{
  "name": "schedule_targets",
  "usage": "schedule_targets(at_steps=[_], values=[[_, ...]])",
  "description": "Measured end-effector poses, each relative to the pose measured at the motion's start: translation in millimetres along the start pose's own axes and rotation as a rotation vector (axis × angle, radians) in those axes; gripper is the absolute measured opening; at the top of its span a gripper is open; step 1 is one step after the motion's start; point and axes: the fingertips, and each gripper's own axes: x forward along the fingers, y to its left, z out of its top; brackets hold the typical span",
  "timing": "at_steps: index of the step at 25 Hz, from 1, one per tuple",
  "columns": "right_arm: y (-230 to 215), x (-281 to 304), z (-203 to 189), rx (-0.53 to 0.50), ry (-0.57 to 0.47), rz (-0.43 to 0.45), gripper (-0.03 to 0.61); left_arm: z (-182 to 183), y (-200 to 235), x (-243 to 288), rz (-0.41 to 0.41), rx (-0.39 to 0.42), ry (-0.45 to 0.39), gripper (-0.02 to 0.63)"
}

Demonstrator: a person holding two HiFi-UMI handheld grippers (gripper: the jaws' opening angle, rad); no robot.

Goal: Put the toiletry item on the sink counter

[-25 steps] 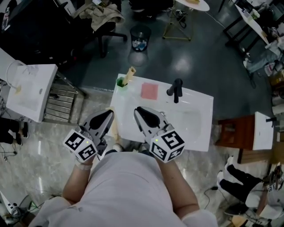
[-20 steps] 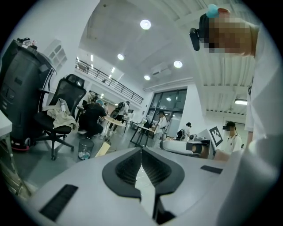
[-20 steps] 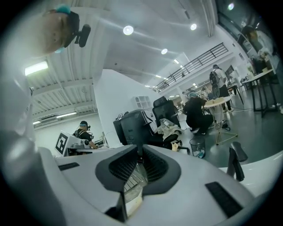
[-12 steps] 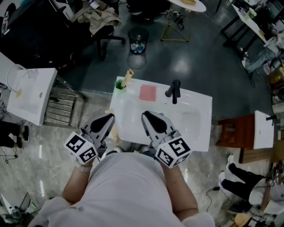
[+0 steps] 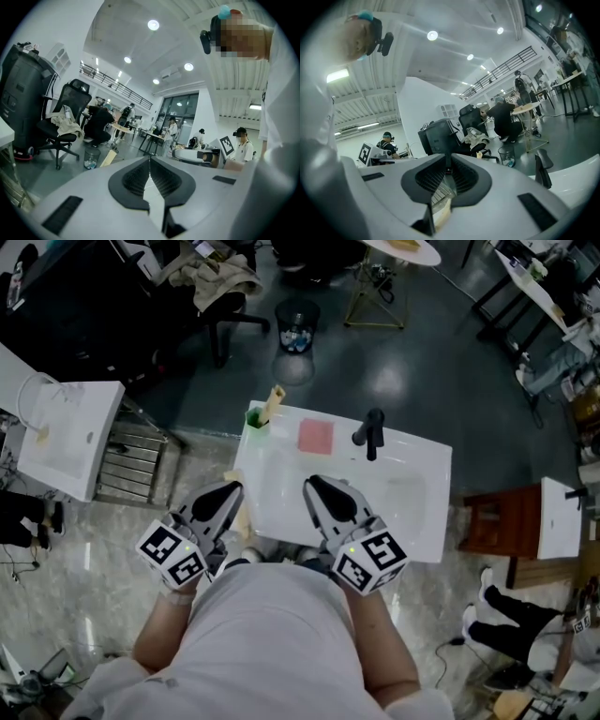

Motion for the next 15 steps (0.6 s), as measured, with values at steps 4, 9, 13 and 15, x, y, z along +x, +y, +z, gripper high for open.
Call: schedule_targets(at_steps=[4, 9, 13, 15], values=[[-1.7, -0.2, -1.0, 0.008, 0.003, 0.008, 0.043, -1.3, -2.2, 2.0, 0.003, -0.004, 0.0, 0.018], [-3.2, 0.5, -2.2, 0.017, 0.006, 0.015, 0.043, -1.5, -0.2, 1.7, 0.017, -0.011, -0.005, 0.018], [-3.1, 0.5, -4.4, 0.022, 0.004, 0.017, 0.043, -2.1, 0.9, 1.7, 0.02, -0.017, -0.01, 0.018], [-4.1, 0.3, -5.2, 0.024, 0.002, 0.018, 0.043, -2.5, 1.1, 3.4, 0.019, -0.016, -0.012, 0.018]])
